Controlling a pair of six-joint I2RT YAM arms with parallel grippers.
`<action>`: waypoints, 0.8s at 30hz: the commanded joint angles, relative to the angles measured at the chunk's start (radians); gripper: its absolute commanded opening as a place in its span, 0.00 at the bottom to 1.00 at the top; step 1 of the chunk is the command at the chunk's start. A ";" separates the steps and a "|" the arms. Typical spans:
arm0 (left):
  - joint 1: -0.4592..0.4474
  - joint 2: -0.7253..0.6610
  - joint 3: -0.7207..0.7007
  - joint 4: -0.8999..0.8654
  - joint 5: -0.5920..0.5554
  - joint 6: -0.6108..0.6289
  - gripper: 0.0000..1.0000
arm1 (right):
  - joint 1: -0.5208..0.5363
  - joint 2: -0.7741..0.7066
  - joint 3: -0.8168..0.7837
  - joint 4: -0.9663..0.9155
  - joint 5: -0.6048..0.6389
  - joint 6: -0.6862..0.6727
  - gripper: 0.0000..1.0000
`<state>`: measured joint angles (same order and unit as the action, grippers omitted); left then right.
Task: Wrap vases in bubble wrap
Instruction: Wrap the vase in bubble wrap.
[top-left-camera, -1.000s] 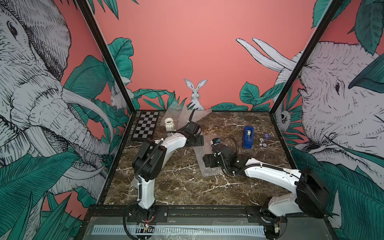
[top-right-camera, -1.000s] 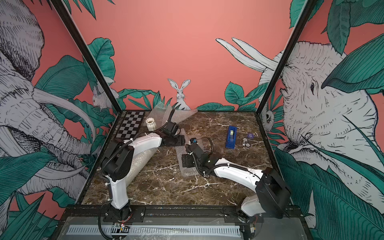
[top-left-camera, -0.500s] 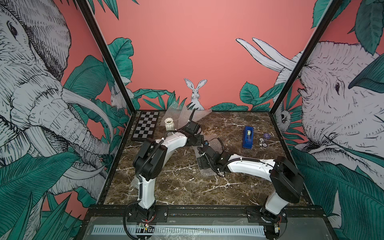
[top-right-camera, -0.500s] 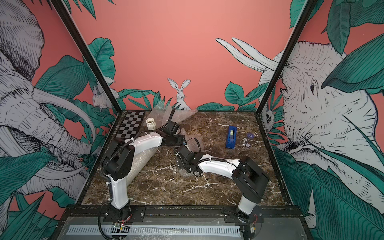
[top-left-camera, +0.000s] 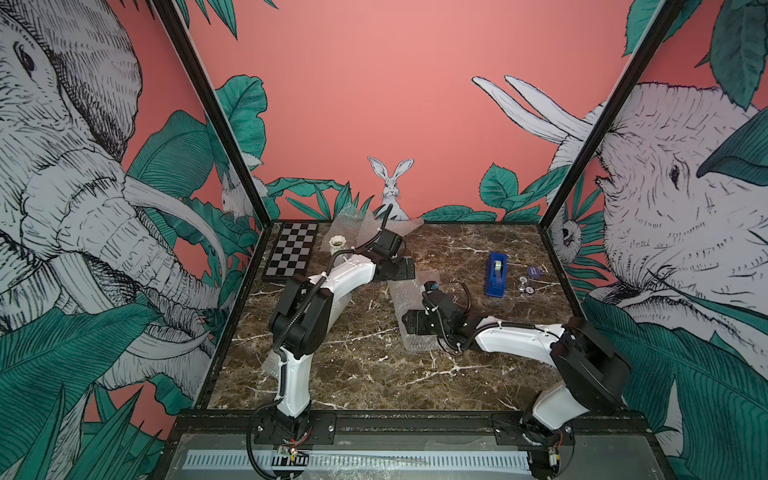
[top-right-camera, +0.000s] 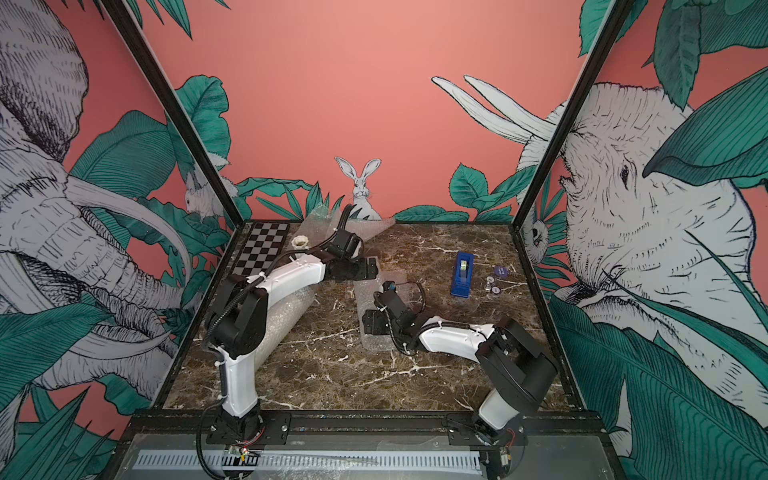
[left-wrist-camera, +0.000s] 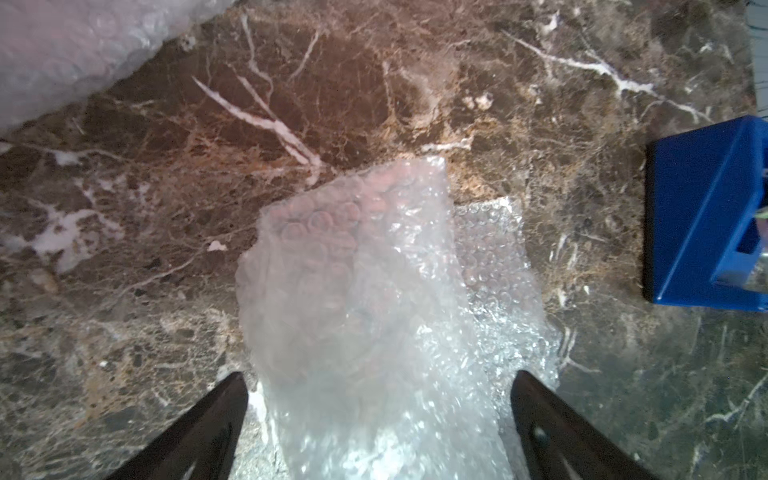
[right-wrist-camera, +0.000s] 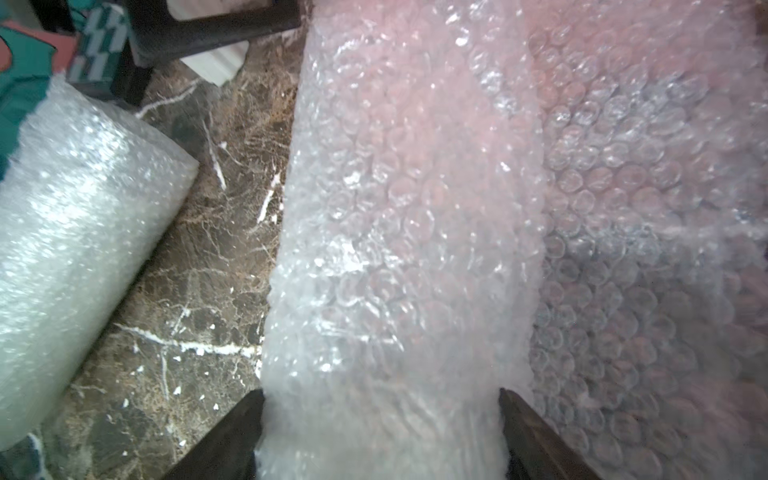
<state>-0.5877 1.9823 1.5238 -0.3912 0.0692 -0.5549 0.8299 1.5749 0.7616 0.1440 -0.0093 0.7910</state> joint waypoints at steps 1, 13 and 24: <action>0.006 -0.058 0.006 -0.049 0.003 0.011 0.99 | -0.029 0.034 -0.099 0.080 -0.109 0.121 0.77; 0.009 -0.077 -0.117 0.039 0.059 0.031 0.97 | -0.077 0.092 -0.295 0.551 -0.194 0.350 0.73; 0.006 -0.003 -0.093 0.049 0.098 0.035 0.92 | -0.089 0.110 -0.323 0.603 -0.181 0.381 0.74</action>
<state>-0.5854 1.9602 1.4170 -0.3401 0.1574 -0.5236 0.7403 1.6489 0.4744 0.8261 -0.1818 1.0756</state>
